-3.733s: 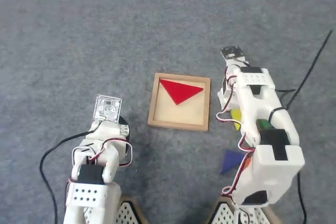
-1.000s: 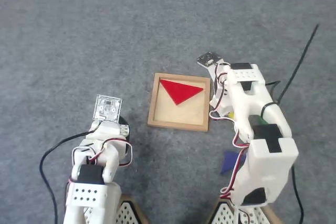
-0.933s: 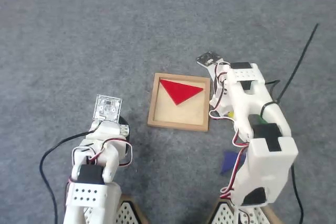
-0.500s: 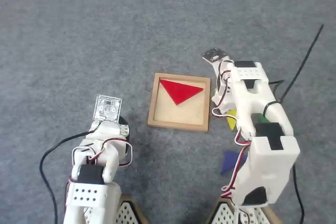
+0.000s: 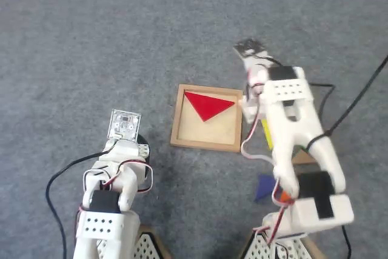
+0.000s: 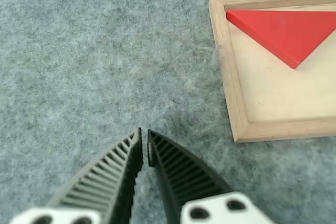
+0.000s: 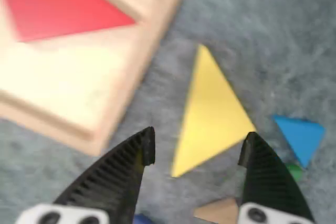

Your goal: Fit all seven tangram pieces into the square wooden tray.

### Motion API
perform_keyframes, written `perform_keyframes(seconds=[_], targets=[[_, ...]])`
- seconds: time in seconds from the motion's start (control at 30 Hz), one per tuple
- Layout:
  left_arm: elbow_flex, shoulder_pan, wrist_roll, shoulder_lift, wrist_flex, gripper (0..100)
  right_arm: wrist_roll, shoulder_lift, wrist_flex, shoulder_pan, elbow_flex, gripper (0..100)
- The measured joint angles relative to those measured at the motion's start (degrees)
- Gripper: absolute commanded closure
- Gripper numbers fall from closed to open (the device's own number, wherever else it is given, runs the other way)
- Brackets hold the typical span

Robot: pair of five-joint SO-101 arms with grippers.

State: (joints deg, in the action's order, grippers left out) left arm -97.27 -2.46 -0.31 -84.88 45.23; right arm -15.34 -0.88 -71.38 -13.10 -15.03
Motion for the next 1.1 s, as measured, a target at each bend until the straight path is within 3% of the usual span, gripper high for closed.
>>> perform_keyframes(seconds=[0.13, 0.33, 0.6, 0.83, 1.1], targets=[[0.0, 0.0, 0.0, 0.0, 0.0, 98, 0.6, 1.1, -0.3, 0.1, 0.0, 62.9], [0.0, 0.0, 0.0, 0.0, 0.0, 98, -1.4, -7.9, 2.9, 5.3, -0.4, 63.6], [0.0, 0.0, 0.0, 0.0, 0.0, 98, -2.8, -17.2, 7.4, 6.3, 0.1, 63.7], [0.0, 0.0, 0.0, 0.0, 0.0, 98, -3.0, -20.0, 7.4, 6.9, 2.0, 72.1], [0.0, 0.0, 0.0, 0.0, 0.0, 98, -2.5, -20.1, 7.1, 6.9, 2.5, 72.8]])
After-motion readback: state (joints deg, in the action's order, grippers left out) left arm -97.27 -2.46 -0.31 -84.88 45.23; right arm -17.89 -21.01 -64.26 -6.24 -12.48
